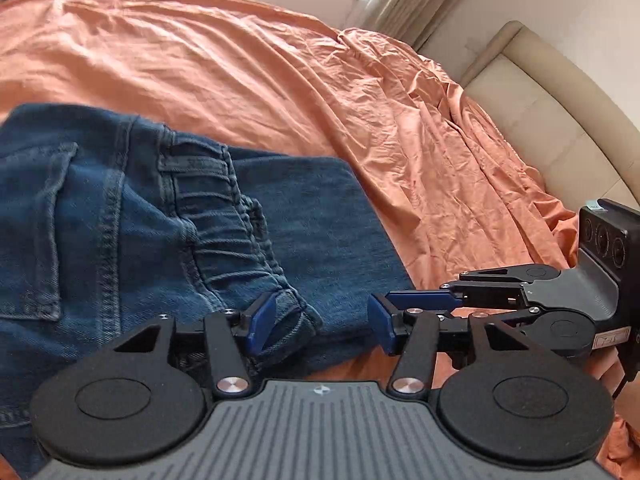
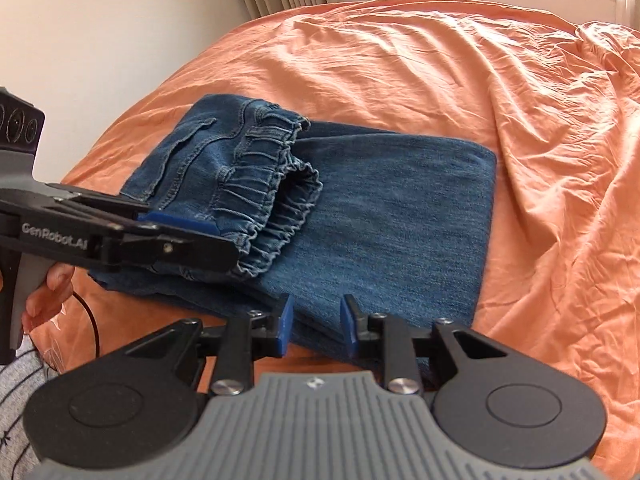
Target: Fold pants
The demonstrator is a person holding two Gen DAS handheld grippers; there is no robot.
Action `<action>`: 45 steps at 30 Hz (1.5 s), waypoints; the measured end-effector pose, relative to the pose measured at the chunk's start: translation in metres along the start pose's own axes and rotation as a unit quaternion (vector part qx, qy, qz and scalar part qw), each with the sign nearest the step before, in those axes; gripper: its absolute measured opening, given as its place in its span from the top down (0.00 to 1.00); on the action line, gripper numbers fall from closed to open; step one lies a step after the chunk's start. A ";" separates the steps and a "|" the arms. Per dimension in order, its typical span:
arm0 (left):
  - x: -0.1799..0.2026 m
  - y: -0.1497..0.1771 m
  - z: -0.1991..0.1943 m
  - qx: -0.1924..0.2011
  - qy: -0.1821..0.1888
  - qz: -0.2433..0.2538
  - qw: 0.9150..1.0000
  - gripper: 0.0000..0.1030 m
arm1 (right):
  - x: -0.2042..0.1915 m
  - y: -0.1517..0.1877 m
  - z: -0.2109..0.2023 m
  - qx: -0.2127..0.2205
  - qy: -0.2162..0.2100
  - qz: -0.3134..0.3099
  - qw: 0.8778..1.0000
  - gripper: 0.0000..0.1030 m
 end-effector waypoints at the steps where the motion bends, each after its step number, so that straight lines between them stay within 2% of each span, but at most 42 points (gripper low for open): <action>1: -0.003 -0.003 -0.008 0.009 -0.010 0.008 1.000 0.40 | -0.004 -0.004 0.000 0.002 -0.008 0.004 1.000 0.77; 3: -0.013 -0.009 -0.024 0.025 -0.031 0.020 0.999 0.40 | -0.014 -0.014 0.002 0.006 -0.024 0.012 1.000 0.77; 6: -0.034 -0.018 -0.044 0.044 -0.095 0.036 0.994 0.40 | -0.024 -0.030 0.014 0.012 -0.048 0.028 0.998 0.75; 7: -0.044 -0.019 -0.051 0.046 -0.110 0.032 0.992 0.40 | -0.025 -0.035 0.019 0.013 -0.052 0.036 0.998 0.72; 9: -0.065 -0.018 -0.064 0.051 -0.128 0.023 0.990 0.40 | -0.024 -0.045 0.034 0.014 -0.067 0.064 0.996 0.69; 12: -0.093 -0.010 -0.080 0.057 -0.147 0.004 0.988 0.40 | -0.014 -0.057 0.060 0.006 -0.069 0.115 0.991 0.57; 13: -0.102 -0.007 -0.083 0.056 -0.148 -0.006 0.987 0.40 | -0.009 -0.059 0.070 0.000 -0.070 0.138 0.988 0.57; 14: -0.110 -0.004 -0.085 0.055 -0.150 -0.014 0.987 0.40 | -0.005 -0.060 0.078 -0.005 -0.074 0.160 0.984 0.58; 15: -0.118 0.001 -0.088 0.054 -0.152 -0.022 0.987 0.40 | -0.002 -0.061 0.084 -0.009 -0.084 0.177 0.981 0.64; 16: -0.127 0.006 -0.090 0.052 -0.155 -0.029 0.986 0.40 | -0.002 -0.062 0.086 -0.010 -0.095 0.187 0.978 0.79; 18: -0.139 0.014 -0.094 0.048 -0.158 -0.040 0.985 0.40 | -0.010 -0.066 0.082 -0.006 -0.078 0.177 0.981 0.90; 19: -0.144 0.017 -0.096 0.047 -0.160 -0.045 0.985 0.40 | -0.017 -0.070 0.076 0.000 -0.068 0.158 0.985 0.99; 21: -0.153 0.024 -0.101 0.050 -0.158 -0.054 0.985 0.40 | -0.031 -0.076 0.057 0.016 -0.066 0.130 0.989 1.00; 26: -0.163 0.029 -0.112 0.071 -0.134 -0.082 0.985 0.44 | -0.079 -0.086 -0.020 0.073 -0.120 0.081 0.987 1.00; 29: -0.161 0.030 -0.117 0.075 -0.122 -0.081 0.986 0.44 | -0.087 -0.074 -0.034 0.065 -0.112 0.091 0.987 1.00; 30: -0.159 0.031 -0.116 0.073 -0.120 -0.076 0.987 0.44 | -0.085 -0.067 -0.032 0.056 -0.110 0.097 0.988 1.00; 34: -0.155 0.032 -0.109 0.052 -0.128 -0.053 0.989 0.44 | -0.062 -0.027 -0.002 -0.002 -0.061 0.129 0.990 1.00; 37: -0.157 0.033 -0.095 0.016 -0.136 -0.043 0.990 0.44 | -0.041 -0.004 0.024 -0.024 -0.033 0.161 0.986 1.00; 39: -0.162 0.036 -0.085 -0.013 -0.140 -0.042 0.989 0.45 | -0.036 0.006 0.045 -0.047 -0.009 0.156 0.987 1.00; 43: -0.170 0.047 -0.067 -0.071 -0.157 -0.049 0.984 0.46 | -0.034 0.013 0.063 -0.048 0.003 0.155 0.987 1.00; 45: -0.172 0.052 -0.064 -0.080 -0.163 -0.048 0.982 0.46 | -0.037 0.011 0.063 -0.047 0.009 0.138 0.989 1.00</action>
Point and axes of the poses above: each gripper's, at about its wrist camera, not at the fingertips, and z roughly the way its jaws point, x to its right, y to its underside, the point moved 1 cm from there along z, roughly the way its jaws point, and after that the axes turned 4 degrees about -x, right-handed, at the moved point
